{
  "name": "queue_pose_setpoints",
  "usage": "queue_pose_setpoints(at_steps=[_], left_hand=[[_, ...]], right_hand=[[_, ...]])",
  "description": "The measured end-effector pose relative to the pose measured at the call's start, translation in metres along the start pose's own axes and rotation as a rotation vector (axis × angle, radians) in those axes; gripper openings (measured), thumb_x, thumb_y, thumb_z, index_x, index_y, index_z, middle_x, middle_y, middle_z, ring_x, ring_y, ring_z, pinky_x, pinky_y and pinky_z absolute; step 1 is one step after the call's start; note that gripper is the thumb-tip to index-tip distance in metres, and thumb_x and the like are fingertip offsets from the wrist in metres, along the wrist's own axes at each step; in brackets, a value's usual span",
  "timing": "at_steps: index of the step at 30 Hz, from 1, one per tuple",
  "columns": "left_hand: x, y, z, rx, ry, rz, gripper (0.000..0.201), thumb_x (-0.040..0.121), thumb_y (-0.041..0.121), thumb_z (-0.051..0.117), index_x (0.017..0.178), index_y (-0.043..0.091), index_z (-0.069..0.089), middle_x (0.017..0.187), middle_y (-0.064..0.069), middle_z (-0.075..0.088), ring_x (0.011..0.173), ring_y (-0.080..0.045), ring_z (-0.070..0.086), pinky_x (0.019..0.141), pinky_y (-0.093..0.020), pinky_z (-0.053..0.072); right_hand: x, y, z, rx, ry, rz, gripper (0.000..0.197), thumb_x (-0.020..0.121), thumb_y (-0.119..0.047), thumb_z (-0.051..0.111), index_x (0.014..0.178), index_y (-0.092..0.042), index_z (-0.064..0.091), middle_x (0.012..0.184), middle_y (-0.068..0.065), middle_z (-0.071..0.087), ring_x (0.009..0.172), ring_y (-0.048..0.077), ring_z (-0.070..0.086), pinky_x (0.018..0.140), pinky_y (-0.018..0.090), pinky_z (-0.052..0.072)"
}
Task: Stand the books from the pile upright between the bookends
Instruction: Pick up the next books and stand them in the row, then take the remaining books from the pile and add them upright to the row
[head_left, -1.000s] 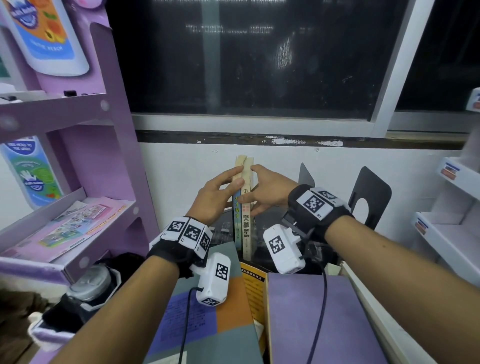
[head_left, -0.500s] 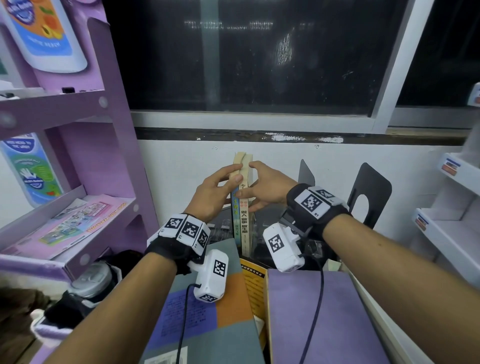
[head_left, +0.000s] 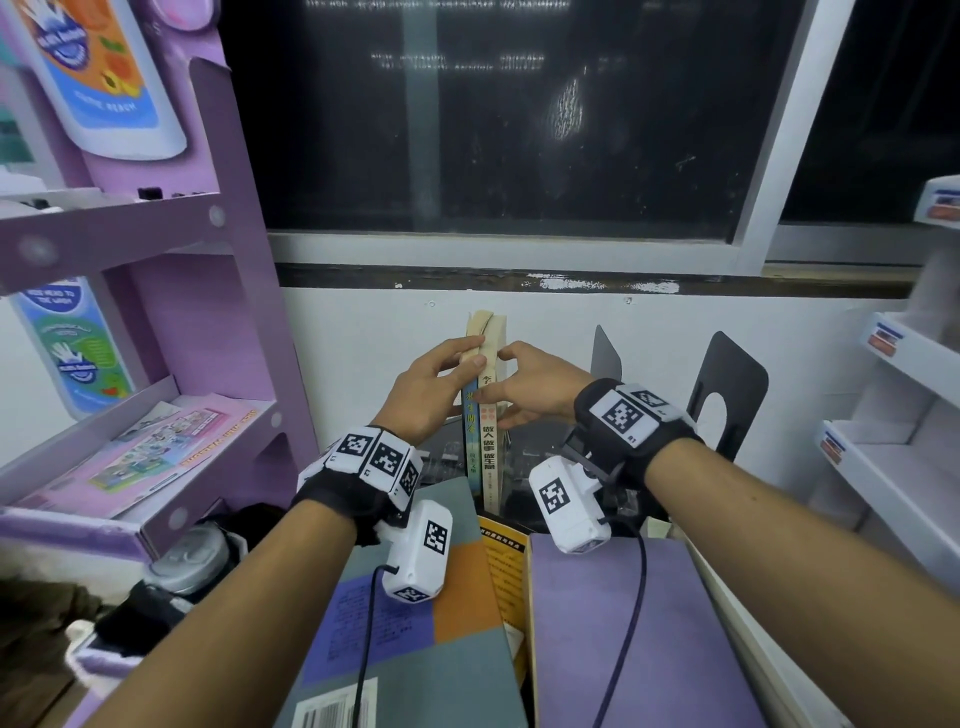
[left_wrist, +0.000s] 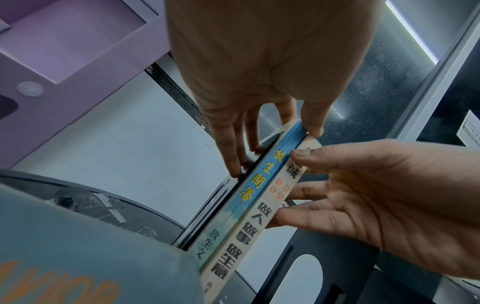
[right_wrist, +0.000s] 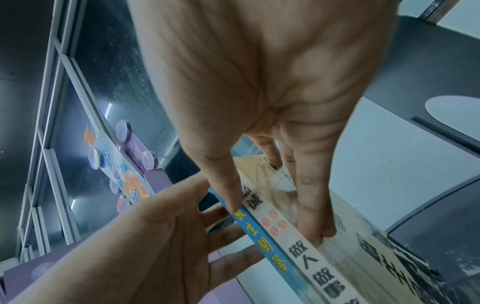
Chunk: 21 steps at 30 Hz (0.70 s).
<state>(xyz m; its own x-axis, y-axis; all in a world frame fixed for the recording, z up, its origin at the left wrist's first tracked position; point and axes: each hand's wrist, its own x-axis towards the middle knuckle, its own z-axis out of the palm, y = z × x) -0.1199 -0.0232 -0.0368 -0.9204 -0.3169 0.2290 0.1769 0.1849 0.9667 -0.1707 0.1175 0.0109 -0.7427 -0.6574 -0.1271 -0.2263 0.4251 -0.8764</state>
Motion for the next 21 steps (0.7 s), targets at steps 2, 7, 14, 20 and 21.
queue_pose_setpoints(at_steps=[2, 7, 14, 20, 21], left_hand=[[-0.001, 0.003, 0.0, 0.003, -0.008, -0.023, 0.033, 0.096, 0.03, 0.055, 0.129, 0.028, 0.058, 0.124, -0.009, 0.061, 0.109, -0.027, 0.063, 0.077, -0.036, 0.058], [-0.01, 0.009, 0.0, 0.039, -0.013, -0.045, 0.038, 0.097, 0.031, 0.052, 0.135, 0.03, 0.052, 0.125, -0.008, 0.06, 0.11, -0.025, 0.062, 0.075, -0.032, 0.056], [-0.031, 0.018, -0.008, 0.181, -0.018, -0.09, 0.042, 0.096, 0.042, 0.05, 0.138, 0.04, 0.042, 0.135, -0.004, 0.052, 0.12, -0.026, 0.051, 0.088, -0.04, 0.048], [-0.055, 0.026, -0.018, 0.306, 0.004, -0.141, 0.047, 0.096, 0.042, 0.05, 0.142, 0.035, 0.038, 0.137, -0.003, 0.051, 0.118, -0.025, 0.05, 0.09, -0.038, 0.044], [-0.061, 0.027, -0.02, 0.321, 0.004, -0.151, 0.047, 0.096, 0.042, 0.05, 0.142, 0.035, 0.039, 0.137, -0.003, 0.051, 0.118, -0.024, 0.05, 0.091, -0.037, 0.043]], right_hand=[[-0.002, -0.001, 0.001, -0.02, 0.003, 0.007, 0.041, 0.091, -0.009, 0.065, 0.119, -0.021, 0.037, 0.108, 0.011, 0.061, 0.091, 0.026, 0.067, 0.079, 0.034, 0.058], [-0.012, -0.004, 0.001, -0.075, -0.008, 0.034, 0.051, 0.092, -0.013, 0.063, 0.136, -0.015, 0.037, 0.113, 0.013, 0.063, 0.097, 0.028, 0.068, 0.082, 0.034, 0.058], [-0.031, -0.009, 0.004, -0.194, 0.001, 0.065, 0.056, 0.092, -0.023, 0.064, 0.141, -0.012, 0.036, 0.111, 0.011, 0.063, 0.096, 0.028, 0.067, 0.083, 0.035, 0.058], [-0.056, -0.016, 0.016, -0.323, -0.009, 0.08, 0.055, 0.094, -0.028, 0.061, 0.139, -0.008, 0.038, 0.115, 0.013, 0.056, 0.105, 0.032, 0.064, 0.089, 0.04, 0.056], [-0.06, -0.016, 0.019, -0.338, -0.012, 0.084, 0.053, 0.094, -0.029, 0.06, 0.138, -0.008, 0.04, 0.117, 0.013, 0.057, 0.106, 0.032, 0.064, 0.089, 0.04, 0.056]])
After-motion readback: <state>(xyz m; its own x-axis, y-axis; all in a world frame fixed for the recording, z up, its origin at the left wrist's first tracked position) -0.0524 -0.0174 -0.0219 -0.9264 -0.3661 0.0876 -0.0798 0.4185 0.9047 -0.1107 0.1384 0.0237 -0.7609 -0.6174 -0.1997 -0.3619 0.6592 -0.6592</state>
